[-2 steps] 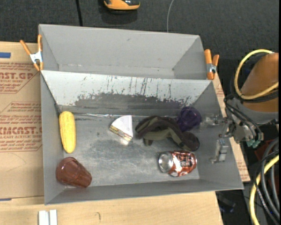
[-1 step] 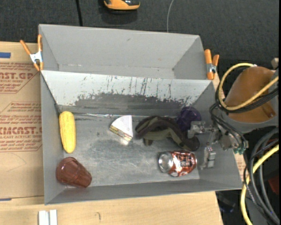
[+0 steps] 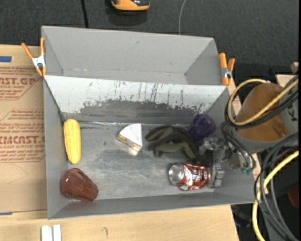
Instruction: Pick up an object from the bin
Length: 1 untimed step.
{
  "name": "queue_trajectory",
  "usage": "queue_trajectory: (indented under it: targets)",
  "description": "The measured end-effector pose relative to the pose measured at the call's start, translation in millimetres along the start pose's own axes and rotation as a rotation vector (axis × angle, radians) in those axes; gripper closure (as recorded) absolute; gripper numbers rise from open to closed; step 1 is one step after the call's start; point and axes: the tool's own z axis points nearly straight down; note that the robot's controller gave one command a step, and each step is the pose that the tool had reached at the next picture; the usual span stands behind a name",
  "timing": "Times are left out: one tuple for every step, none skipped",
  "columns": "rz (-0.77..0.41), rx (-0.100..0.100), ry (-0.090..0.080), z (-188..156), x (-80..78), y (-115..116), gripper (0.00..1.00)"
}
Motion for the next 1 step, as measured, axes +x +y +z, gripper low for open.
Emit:
queue_trajectory:
  targets:
    - [-0.057, 0.002, -0.004, 29.5, -5.5, 14.5, 1.0]
